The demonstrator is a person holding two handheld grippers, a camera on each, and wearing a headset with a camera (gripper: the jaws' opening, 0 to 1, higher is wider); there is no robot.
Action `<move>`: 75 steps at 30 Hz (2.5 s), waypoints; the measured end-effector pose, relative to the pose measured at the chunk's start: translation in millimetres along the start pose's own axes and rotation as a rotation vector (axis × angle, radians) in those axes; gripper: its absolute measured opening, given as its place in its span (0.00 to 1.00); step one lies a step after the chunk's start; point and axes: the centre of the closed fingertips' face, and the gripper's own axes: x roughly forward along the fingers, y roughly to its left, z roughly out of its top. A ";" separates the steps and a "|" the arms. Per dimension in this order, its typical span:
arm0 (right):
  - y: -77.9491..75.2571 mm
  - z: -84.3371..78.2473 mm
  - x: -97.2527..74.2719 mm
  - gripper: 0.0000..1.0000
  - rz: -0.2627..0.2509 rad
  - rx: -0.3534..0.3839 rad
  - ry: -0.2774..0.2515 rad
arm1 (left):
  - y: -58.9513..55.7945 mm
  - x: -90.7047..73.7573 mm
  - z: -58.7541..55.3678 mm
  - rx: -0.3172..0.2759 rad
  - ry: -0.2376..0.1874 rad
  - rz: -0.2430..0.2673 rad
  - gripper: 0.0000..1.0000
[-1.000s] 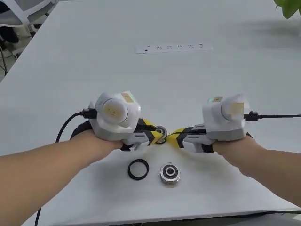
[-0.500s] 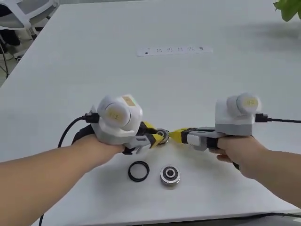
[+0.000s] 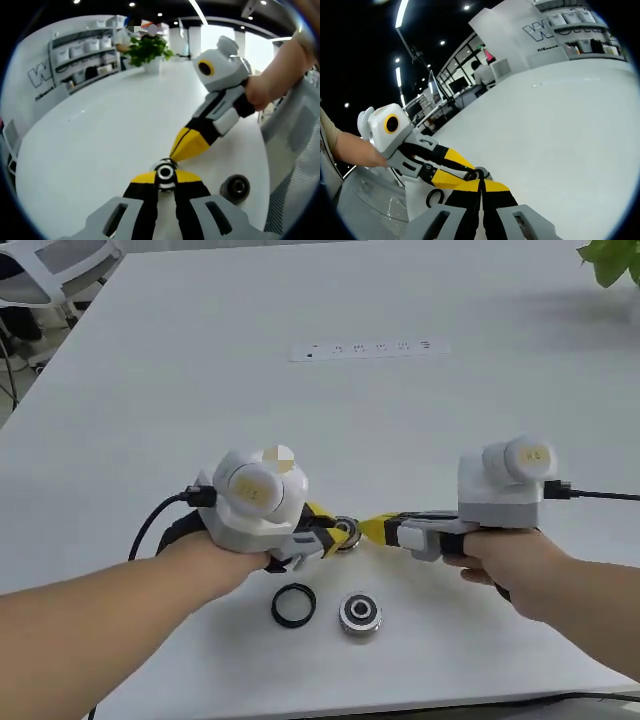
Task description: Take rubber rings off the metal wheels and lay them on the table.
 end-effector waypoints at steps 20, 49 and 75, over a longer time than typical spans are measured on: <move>19.9 -1.0 -0.9 0.00 0.066 -0.049 0.017 | -1.4 1.0 0.3 0.004 0.004 -0.007 0.12; 17.4 -0.3 -3.9 0.00 0.076 -0.026 0.019 | -2.4 0.1 1.2 0.009 0.002 -0.008 0.13; 21.1 10.6 -7.7 0.00 0.073 -0.016 -0.013 | -18.3 -25.3 21.0 0.035 -0.072 -0.081 0.29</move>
